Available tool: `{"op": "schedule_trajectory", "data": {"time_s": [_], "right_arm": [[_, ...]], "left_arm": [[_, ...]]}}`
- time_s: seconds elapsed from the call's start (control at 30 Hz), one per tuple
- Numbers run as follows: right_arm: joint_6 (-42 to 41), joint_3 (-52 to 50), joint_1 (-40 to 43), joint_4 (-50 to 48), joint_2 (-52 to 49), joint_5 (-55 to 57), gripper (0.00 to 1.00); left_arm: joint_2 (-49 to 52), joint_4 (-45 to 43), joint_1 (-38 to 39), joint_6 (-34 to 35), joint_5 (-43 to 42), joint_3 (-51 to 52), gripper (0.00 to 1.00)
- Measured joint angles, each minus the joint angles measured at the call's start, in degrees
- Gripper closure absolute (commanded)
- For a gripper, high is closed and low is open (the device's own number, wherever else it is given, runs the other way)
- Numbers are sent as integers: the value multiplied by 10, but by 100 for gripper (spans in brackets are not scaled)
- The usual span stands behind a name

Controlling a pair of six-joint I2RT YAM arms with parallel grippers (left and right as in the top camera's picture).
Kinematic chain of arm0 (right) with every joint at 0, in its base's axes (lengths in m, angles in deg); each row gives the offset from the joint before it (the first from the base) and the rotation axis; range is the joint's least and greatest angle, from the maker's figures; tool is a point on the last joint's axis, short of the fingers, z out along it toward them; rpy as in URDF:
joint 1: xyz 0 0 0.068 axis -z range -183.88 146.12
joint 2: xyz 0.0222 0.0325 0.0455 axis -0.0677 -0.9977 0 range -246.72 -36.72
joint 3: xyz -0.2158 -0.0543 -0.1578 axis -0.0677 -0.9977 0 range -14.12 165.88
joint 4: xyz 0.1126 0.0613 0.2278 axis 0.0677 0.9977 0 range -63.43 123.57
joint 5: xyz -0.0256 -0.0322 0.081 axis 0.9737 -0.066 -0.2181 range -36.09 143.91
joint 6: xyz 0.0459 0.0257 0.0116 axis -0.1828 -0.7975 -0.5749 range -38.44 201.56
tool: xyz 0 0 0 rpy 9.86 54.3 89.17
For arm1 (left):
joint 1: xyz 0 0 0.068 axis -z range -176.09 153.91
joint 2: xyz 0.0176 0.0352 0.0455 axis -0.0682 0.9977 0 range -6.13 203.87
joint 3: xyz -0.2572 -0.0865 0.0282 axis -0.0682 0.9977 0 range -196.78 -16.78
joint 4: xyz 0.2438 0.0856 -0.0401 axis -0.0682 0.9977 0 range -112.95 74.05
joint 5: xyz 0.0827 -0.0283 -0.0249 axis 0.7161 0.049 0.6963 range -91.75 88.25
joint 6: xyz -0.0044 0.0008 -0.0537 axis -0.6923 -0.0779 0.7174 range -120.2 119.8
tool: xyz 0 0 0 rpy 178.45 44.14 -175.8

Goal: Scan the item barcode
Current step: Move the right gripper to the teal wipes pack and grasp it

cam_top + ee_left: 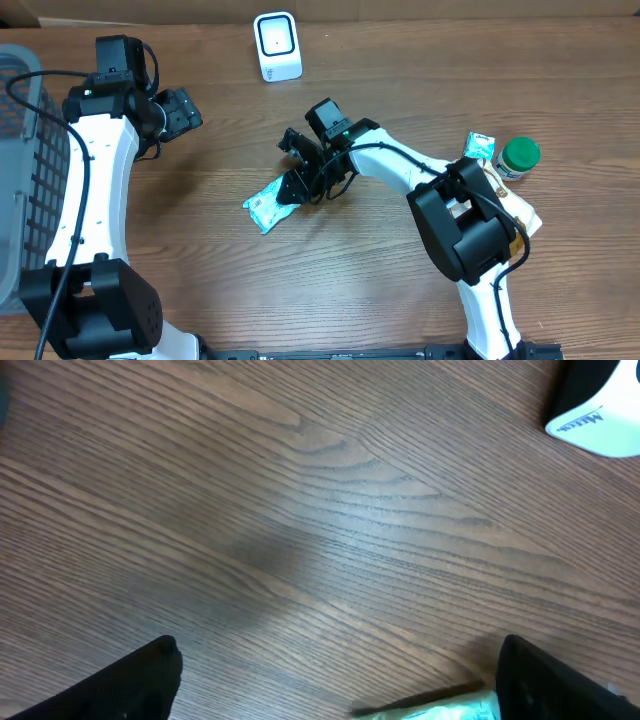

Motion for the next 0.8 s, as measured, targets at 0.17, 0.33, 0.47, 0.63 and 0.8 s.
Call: {"op": "schedule_trajectory", "data": {"time_s": [0.17,0.33,0.47,0.63,0.8], "right_arm": [[-23,0,-5,-7,-4,0,79],[-70,0,2,-19,-7,-9,96],[-90,0,17,-20,-8,-31,96],[-95,0,53,-15,-8,-80,96],[-76,0,123,53,20,-127,96]], "left_arm": [[0,0,0,0,0,0,11],[0,1,0,0,1,0,11],[0,3,0,0,2,0,10],[0,8,0,0,2,0,0],[0,9,0,0,5,0,0]]}}
